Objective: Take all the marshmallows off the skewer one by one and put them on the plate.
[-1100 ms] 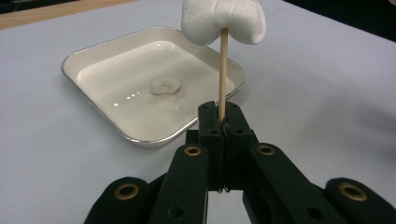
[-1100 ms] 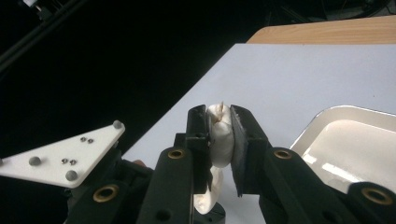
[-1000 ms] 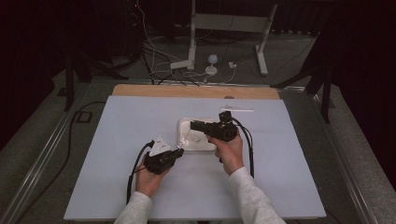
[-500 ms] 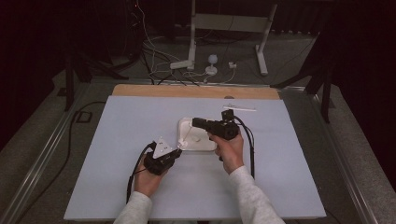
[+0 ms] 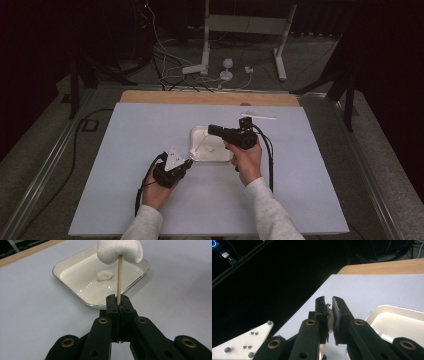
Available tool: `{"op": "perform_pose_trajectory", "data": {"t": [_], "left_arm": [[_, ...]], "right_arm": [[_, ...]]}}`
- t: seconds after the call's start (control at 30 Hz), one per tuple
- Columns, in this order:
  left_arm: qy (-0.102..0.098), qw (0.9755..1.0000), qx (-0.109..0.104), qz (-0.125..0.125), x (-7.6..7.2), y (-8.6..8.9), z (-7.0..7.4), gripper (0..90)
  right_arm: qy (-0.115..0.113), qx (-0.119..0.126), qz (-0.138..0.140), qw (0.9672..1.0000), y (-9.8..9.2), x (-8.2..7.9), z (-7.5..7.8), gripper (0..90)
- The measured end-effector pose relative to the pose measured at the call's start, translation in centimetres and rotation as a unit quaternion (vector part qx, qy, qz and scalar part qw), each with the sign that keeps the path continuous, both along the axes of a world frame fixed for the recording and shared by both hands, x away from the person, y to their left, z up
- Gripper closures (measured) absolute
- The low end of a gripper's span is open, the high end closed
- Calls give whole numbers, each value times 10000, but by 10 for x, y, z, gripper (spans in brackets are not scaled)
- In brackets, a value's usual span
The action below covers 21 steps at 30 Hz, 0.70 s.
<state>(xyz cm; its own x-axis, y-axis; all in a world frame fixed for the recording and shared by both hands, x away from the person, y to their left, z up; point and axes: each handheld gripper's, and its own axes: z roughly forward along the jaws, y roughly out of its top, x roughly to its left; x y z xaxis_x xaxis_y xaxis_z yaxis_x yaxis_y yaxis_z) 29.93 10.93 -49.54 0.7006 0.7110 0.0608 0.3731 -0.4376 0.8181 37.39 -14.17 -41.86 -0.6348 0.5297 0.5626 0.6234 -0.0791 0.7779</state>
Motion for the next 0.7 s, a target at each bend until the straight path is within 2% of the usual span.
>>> {"op": "perform_pose_trajectory", "data": {"t": [0.07,0.1,0.13,0.2,0.23,0.27,0.33,0.37,0.43,0.47,0.6,0.7], "left_arm": [[-11,10000,19,22,0,0,0,900],[24,9998,168,45,0,0,-2,900],[62,9994,316,88,0,0,-6,900],[171,9997,167,80,0,3,-10,900],[146,9998,98,73,0,4,-7,900],[127,9999,-59,64,0,4,-4,900],[121,9997,-210,57,0,2,-1,900],[124,9997,-212,29,0,1,-1,900],[117,9998,-187,4,-1,-2,0,900],[129,9997,-216,5,-2,-2,0,900],[182,9994,-309,-9,0,-2,0,900],[232,9993,-304,-7,1,-1,-1,900]], "right_arm": [[1,55,-34,10000,-1,0,0,848],[-19,209,-135,9997,-5,0,2,850],[-19,209,-135,9997,-5,0,2,850],[-85,517,-324,9981,-19,2,10,848],[-149,500,-376,9979,-25,2,14,844],[-193,373,-369,9984,-29,2,17,840],[-253,-103,-391,9989,-30,2,17,827],[-272,-295,-400,9984,-29,2,15,820],[-189,-440,-330,9983,-25,4,7,810],[-155,-711,-342,9968,-20,7,-1,804],[10,-932,-343,9951,-14,13,-12,785],[124,-1035,-312,9941,-10,18,-19,733]]}}
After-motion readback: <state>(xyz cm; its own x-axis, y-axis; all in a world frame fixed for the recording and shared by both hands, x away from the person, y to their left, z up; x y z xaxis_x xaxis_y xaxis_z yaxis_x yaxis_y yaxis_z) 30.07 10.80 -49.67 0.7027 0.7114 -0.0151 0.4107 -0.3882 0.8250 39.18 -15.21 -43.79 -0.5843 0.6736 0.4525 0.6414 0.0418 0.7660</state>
